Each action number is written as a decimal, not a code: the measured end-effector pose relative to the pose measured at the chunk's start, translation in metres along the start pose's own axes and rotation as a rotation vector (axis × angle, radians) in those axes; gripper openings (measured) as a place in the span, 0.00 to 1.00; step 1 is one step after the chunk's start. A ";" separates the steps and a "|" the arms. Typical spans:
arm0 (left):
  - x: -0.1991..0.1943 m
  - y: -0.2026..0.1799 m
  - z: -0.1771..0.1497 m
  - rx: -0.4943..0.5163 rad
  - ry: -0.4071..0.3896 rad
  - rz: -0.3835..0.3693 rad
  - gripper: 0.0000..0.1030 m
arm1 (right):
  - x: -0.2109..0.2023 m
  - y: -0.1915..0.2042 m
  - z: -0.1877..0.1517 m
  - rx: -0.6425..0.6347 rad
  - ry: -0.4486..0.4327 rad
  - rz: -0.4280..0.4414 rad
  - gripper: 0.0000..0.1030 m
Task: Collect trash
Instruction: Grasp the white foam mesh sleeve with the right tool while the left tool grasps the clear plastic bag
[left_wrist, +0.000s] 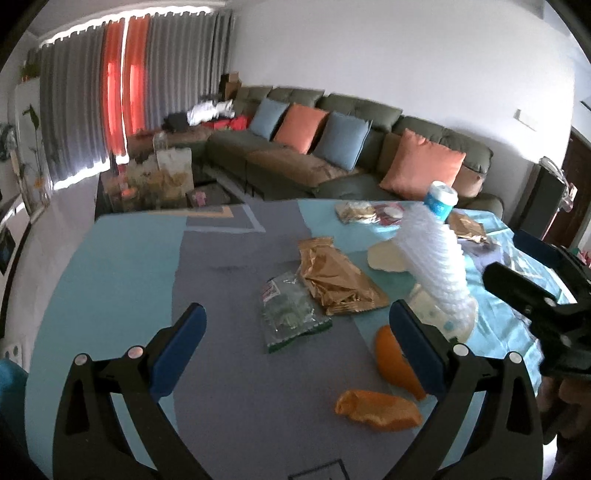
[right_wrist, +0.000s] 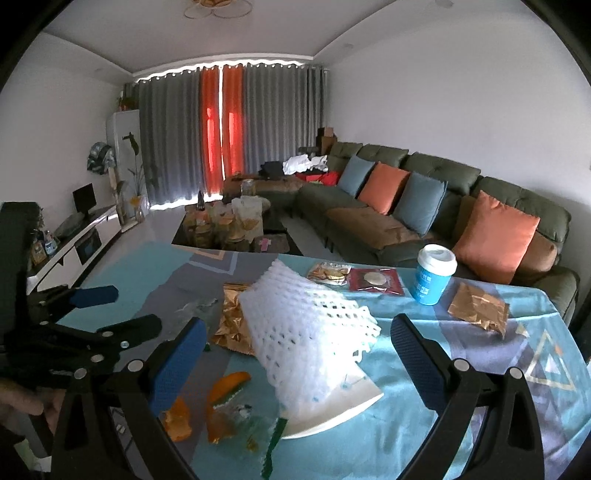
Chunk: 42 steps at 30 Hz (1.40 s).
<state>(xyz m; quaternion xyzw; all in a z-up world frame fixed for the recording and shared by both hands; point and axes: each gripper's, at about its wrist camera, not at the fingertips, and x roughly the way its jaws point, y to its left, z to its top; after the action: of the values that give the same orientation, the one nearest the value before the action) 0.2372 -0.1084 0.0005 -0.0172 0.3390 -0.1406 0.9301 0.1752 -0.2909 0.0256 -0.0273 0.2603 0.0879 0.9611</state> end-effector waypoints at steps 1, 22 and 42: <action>0.008 0.003 0.002 -0.016 0.012 -0.012 0.95 | 0.003 -0.001 0.001 0.002 0.005 0.005 0.94; 0.106 0.029 0.008 -0.090 0.206 0.048 0.61 | 0.041 -0.002 0.009 -0.009 0.065 0.039 0.94; 0.085 0.025 -0.001 -0.110 0.121 -0.026 0.24 | 0.068 0.000 0.011 -0.082 0.108 0.055 0.93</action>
<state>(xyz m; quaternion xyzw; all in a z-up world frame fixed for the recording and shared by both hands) 0.3048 -0.1077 -0.0569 -0.0641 0.4013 -0.1346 0.9037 0.2381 -0.2795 0.0007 -0.0640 0.3087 0.1233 0.9410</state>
